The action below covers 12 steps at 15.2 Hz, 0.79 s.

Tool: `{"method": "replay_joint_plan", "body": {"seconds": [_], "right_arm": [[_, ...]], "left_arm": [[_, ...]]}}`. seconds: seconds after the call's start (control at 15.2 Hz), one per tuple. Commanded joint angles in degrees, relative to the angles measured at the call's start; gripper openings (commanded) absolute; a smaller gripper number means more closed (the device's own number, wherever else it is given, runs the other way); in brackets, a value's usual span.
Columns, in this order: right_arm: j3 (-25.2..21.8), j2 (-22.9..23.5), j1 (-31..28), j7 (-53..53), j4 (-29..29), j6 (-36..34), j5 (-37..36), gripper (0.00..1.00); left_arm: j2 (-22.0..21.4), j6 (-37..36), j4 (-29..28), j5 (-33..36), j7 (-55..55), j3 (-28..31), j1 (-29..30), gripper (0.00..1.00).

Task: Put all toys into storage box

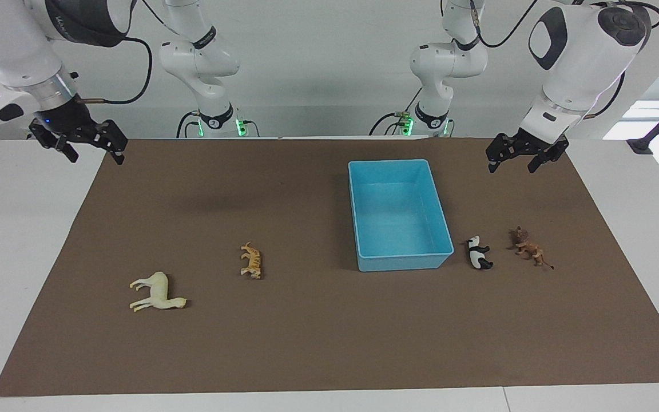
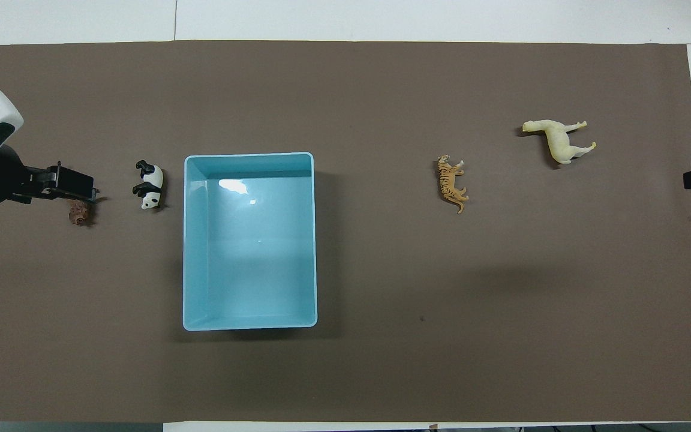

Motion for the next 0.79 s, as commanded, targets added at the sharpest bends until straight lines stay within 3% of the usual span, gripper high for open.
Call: {"method": "replay_joint_plan", "body": {"seconds": [0.0, 0.73], "right_arm": [[0.4, -0.7, -0.9, -1.0, -0.8, -0.1, 0.2, 1.0], [0.3, -0.8, -0.4, -1.0, -0.9, -0.6, 0.2, 1.0]], "left_arm": [[-1.7, 0.4, -1.8, -0.3, 0.8, -0.1, 0.5, 1.0], [-1.7, 0.4, -1.9, -0.3, 0.7, -0.1, 0.5, 1.0]]}}
